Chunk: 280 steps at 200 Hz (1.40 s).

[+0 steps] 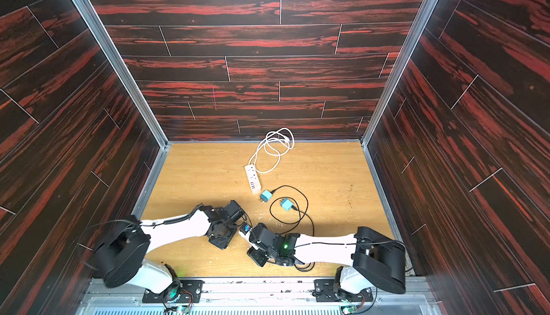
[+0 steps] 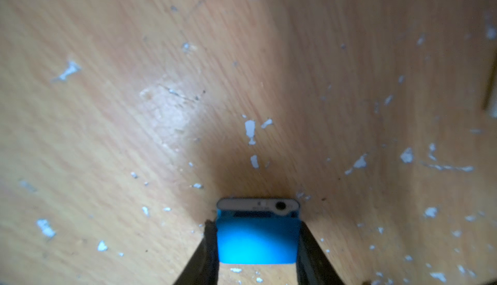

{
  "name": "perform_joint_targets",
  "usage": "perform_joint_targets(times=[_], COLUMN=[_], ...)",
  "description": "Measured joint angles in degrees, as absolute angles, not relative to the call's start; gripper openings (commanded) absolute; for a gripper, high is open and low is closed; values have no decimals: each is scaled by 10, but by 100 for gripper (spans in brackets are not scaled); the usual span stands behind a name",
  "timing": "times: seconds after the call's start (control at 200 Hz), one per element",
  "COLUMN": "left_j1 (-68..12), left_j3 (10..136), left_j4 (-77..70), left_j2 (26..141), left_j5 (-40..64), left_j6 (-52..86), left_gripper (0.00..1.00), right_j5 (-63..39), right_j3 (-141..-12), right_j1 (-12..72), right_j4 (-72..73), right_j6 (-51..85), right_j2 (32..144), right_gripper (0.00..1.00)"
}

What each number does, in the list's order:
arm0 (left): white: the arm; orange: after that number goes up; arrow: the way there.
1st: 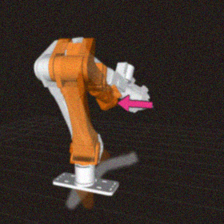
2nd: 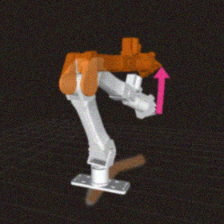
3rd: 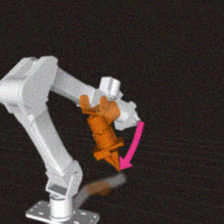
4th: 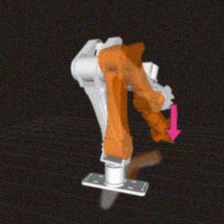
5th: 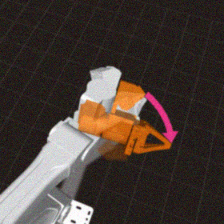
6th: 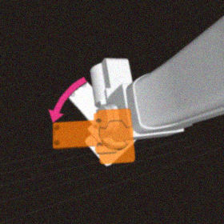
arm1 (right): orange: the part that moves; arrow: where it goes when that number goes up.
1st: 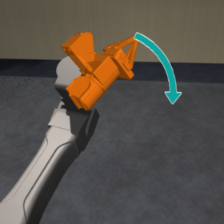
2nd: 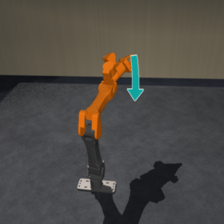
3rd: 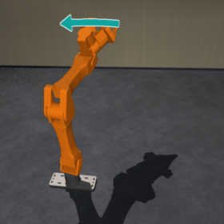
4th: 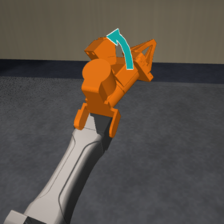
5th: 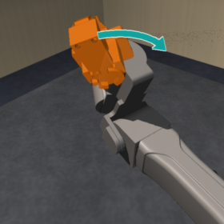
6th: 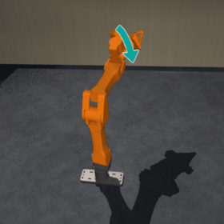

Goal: Charge mp3
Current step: Pick up the MP3 player from the center of the board.

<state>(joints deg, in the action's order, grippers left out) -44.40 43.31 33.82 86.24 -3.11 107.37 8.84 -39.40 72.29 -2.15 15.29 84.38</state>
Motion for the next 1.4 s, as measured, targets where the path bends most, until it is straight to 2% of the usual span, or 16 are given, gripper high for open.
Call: perform_joint_targets(times=[0.521,0.902,1.047,1.272,1.403], left_j1=[-422,-415,-415,-413,-413], left_j3=[406,407,408,414,417], left_j4=[270,261,263,278,278], left_j2=[835,836,836,825,821], left_j5=[-25,-17,-19,-33,-34], left_j6=[1027,990,978,966,962], left_gripper=[0,0,0,0,0], right_j5=[75,72,78,85,86], right_j3=[-418,-427,-429,-442,-447], right_j1=[730,741,743,744,744], right_j4=[-31,-57,-63,-65,-61], right_j6=[168,178,182,187,187], right_j2=[906,925,926,938,945], right_gripper=[27,25,20,17,8])
